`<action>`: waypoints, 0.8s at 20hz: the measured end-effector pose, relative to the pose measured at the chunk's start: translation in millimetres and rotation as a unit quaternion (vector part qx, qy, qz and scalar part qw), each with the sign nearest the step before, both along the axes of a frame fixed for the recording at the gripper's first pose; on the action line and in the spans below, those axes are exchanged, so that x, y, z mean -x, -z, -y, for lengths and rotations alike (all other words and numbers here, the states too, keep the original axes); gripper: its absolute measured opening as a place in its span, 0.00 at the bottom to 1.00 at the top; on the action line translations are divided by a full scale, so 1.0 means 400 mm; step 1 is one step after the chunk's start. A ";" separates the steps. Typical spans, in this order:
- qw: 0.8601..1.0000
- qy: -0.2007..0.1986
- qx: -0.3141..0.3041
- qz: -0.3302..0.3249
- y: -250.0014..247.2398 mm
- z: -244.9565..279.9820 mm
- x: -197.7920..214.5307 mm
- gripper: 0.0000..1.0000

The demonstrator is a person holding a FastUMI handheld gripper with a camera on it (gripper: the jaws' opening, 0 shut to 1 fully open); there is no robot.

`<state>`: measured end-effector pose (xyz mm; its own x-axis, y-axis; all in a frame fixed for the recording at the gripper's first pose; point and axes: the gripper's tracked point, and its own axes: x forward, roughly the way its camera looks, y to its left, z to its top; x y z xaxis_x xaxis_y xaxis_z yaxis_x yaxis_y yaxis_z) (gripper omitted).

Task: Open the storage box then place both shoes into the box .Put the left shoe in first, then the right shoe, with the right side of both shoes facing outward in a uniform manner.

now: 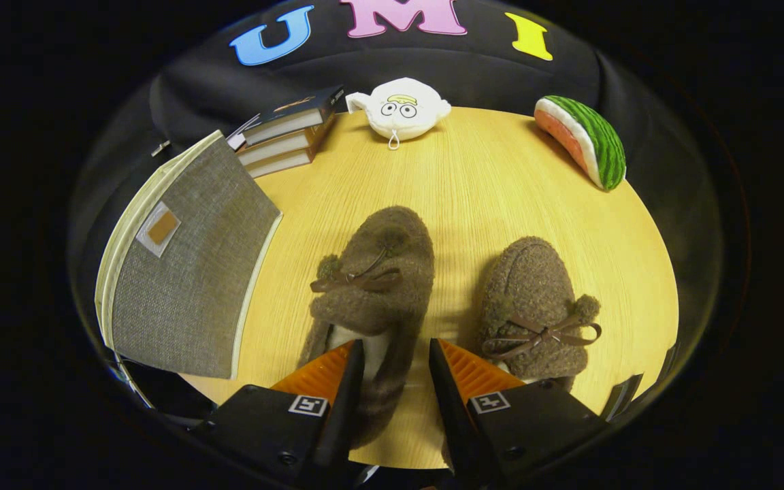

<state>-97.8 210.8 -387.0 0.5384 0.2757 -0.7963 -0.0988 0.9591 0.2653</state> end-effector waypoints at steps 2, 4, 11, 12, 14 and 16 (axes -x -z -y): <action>1.000 0.013 0.002 -0.001 0.013 0.000 -0.019 0.60; 1.000 0.027 0.004 0.003 0.020 -0.006 -0.047 0.60; 0.997 0.079 0.022 0.003 0.022 0.024 -0.079 0.23; 0.996 0.089 0.017 0.001 0.018 0.026 -0.080 0.16; 0.995 0.096 0.011 0.000 0.004 0.029 -0.074 0.08; 0.995 0.095 -0.001 0.007 -0.025 0.019 -0.074 0.06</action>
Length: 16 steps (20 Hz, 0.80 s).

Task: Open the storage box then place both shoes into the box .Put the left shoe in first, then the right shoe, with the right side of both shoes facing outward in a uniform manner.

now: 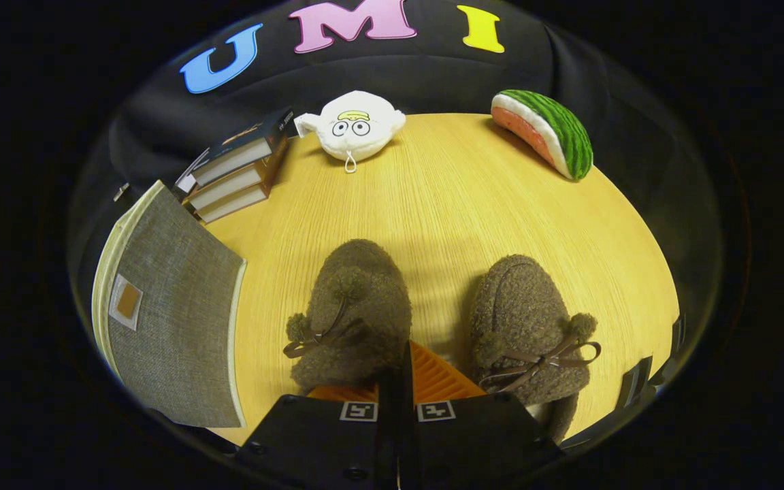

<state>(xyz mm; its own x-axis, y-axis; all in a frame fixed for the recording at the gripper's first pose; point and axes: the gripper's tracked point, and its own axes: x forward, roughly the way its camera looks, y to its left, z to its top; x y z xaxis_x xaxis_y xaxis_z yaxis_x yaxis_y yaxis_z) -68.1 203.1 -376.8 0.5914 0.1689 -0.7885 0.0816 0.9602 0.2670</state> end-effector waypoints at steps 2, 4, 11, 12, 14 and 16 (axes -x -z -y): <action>1.000 0.001 0.001 0.002 -0.036 0.004 0.003 0.06; 1.000 0.005 -0.007 0.012 -0.102 -0.006 -0.005 0.06; 0.997 0.011 -0.061 0.042 -0.390 -0.104 -0.044 0.06; 0.996 0.007 -0.072 0.046 -0.435 -0.131 -0.051 0.06; 0.994 -0.005 -0.091 0.053 -0.507 -0.188 -0.059 0.06; 0.993 -0.015 -0.106 0.057 -0.567 -0.245 -0.071 0.06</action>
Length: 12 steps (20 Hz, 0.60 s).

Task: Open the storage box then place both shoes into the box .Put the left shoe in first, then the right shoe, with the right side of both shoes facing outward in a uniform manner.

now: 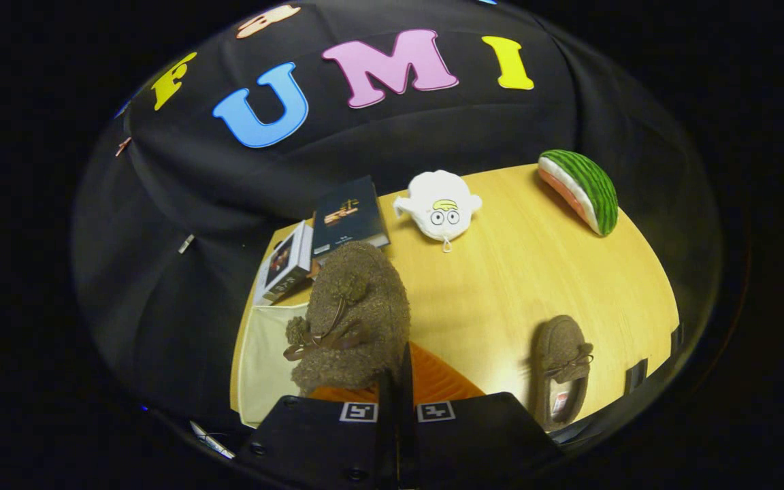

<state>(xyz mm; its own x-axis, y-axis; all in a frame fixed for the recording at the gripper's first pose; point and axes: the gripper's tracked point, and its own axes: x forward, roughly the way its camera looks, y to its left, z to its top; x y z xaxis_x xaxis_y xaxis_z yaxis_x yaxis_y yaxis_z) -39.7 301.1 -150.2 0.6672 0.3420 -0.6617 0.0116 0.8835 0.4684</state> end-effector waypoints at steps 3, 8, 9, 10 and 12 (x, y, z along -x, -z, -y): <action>1.000 -0.016 -0.014 -0.009 -0.040 -0.095 -0.006 0.06; 0.998 -0.043 -0.008 -0.054 0.004 -0.250 0.014 0.06; 0.997 -0.050 -0.002 -0.064 0.020 -0.274 0.020 0.06; 0.996 -0.056 0.002 -0.076 0.040 -0.300 0.030 0.06; 0.994 -0.067 0.010 -0.088 0.074 -0.348 0.035 0.06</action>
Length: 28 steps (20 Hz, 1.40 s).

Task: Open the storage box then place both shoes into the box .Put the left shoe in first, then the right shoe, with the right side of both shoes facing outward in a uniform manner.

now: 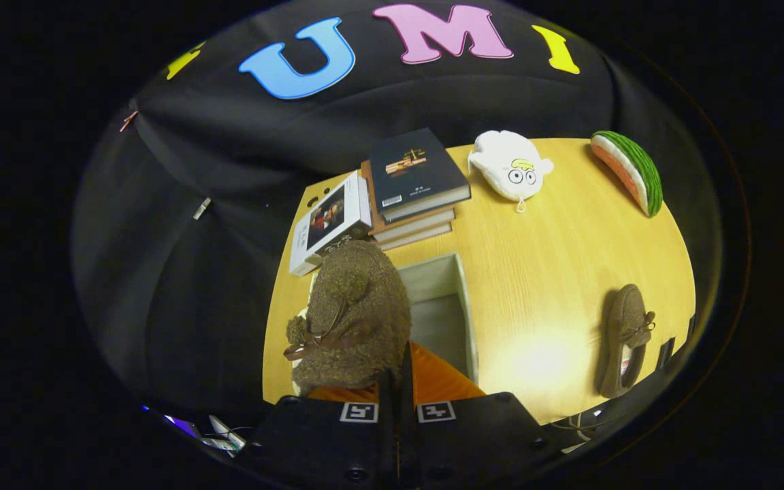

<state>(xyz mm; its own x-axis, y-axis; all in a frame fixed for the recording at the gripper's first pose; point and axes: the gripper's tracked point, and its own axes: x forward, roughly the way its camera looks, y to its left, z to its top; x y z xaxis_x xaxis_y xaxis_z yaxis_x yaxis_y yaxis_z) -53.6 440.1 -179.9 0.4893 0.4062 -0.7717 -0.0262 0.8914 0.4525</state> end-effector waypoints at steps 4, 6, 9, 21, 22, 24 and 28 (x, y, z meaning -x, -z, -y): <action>0.999 -0.010 0.035 -0.007 0.072 -0.059 -0.016 0.06; 0.999 -0.013 0.047 -0.016 0.106 -0.085 -0.022 0.06; 0.997 -0.026 0.057 -0.034 0.147 -0.125 -0.009 0.06; 0.995 -0.033 0.074 -0.054 0.214 -0.166 0.005 0.07; 0.996 -0.038 0.065 -0.053 0.211 -0.176 0.007 0.07; 0.996 -0.054 0.041 -0.059 0.204 -0.204 0.023 0.14; 0.994 -0.094 0.007 -0.047 0.176 -0.256 0.055 0.73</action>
<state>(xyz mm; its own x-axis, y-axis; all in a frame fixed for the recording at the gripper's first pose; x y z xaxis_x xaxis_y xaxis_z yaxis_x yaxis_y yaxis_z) -75.5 542.6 -250.2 0.3310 0.4735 -0.8162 -0.1520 0.8804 0.4491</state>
